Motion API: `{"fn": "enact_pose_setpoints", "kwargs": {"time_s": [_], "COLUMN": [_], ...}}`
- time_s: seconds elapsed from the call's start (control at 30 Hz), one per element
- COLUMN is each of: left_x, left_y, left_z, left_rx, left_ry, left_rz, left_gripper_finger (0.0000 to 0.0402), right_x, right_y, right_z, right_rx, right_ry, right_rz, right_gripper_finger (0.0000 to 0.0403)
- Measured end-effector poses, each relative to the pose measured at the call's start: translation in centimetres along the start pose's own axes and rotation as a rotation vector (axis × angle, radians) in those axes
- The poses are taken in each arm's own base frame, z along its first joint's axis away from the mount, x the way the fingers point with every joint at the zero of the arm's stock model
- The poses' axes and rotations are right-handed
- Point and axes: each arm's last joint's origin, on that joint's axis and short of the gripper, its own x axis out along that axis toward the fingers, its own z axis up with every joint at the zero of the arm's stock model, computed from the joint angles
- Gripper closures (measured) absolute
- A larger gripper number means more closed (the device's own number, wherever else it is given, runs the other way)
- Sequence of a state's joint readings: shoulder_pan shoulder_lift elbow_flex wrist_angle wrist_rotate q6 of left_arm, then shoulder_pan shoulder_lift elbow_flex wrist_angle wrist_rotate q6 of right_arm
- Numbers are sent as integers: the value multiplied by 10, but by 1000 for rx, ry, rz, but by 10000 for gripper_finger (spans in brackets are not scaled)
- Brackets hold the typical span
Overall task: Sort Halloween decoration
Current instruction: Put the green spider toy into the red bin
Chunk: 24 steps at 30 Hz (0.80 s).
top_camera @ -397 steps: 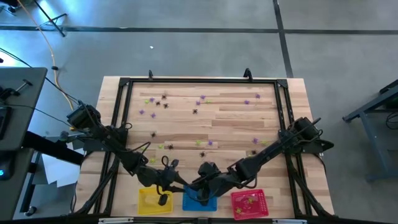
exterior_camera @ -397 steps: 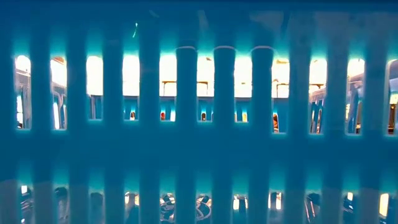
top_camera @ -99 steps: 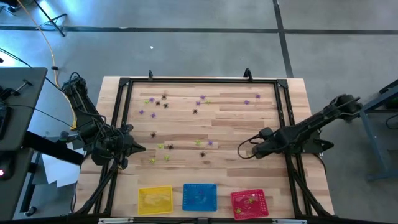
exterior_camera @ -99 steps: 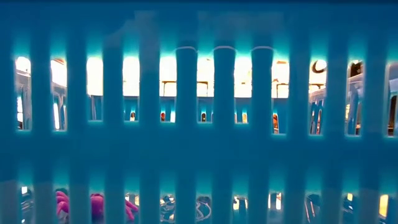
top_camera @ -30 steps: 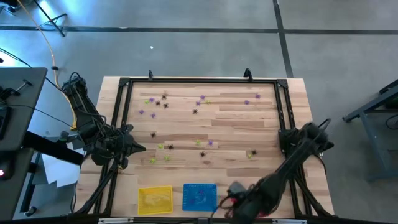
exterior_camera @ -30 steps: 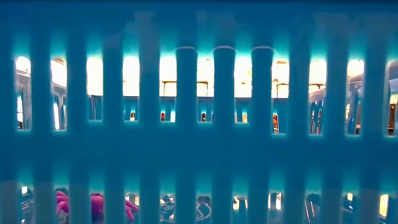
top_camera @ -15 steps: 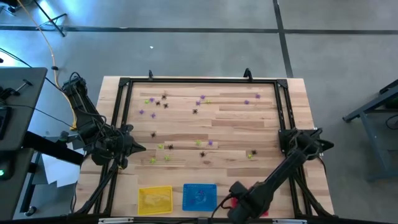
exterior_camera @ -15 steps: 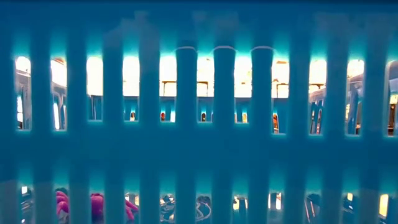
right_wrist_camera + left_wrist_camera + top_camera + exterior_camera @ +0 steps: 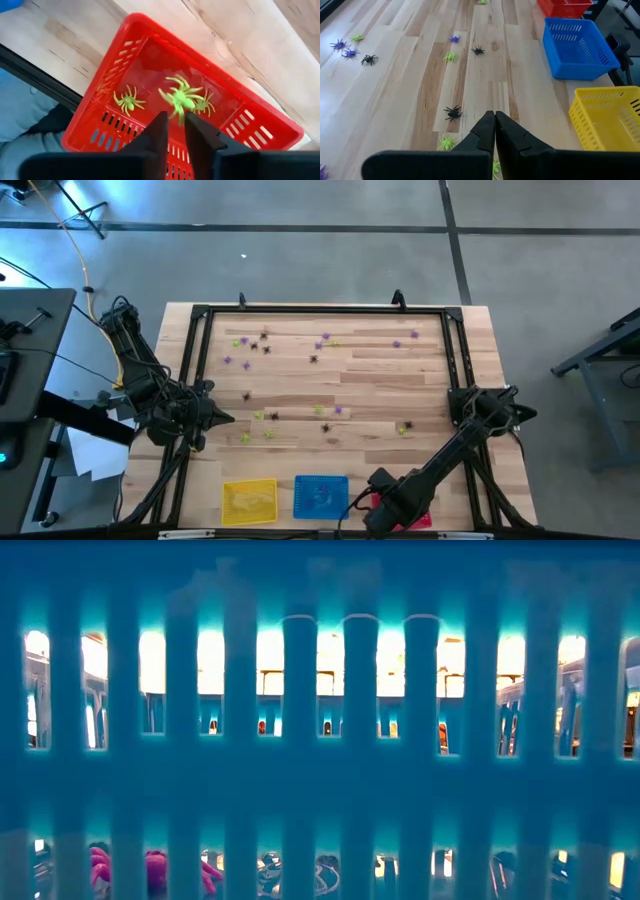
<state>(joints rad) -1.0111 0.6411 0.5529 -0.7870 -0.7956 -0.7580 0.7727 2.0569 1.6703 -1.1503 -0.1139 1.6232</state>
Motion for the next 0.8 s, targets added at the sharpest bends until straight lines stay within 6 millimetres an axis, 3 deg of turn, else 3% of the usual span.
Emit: {"fn": "enact_pose_setpoints", "kwargs": {"time_s": [0.27, 0.5, 0.67, 0.8], "left_x": [0, 0, 0, 0], "left_y": [0, 0, 0, 0], "left_z": [0, 0, 0, 0], "left_rx": [-16, -17, -16, -7], "left_ry": [0, 0, 0, -2], "left_rz": [0, 0, 0, 2], "left_gripper_finger": [402, 402, 401, 401], "right_x": [-4, -49, -69, -64], "right_y": [-2, -13, -33, -43], "right_z": [-2, -2, 15, 43], "right_rx": [-5, 4, 37, -15], "right_ry": [48, -34, -187, -222], "right_rz": [-4, -48, -193, -231], "right_gripper_finger": [274, 274, 274, 274]}}
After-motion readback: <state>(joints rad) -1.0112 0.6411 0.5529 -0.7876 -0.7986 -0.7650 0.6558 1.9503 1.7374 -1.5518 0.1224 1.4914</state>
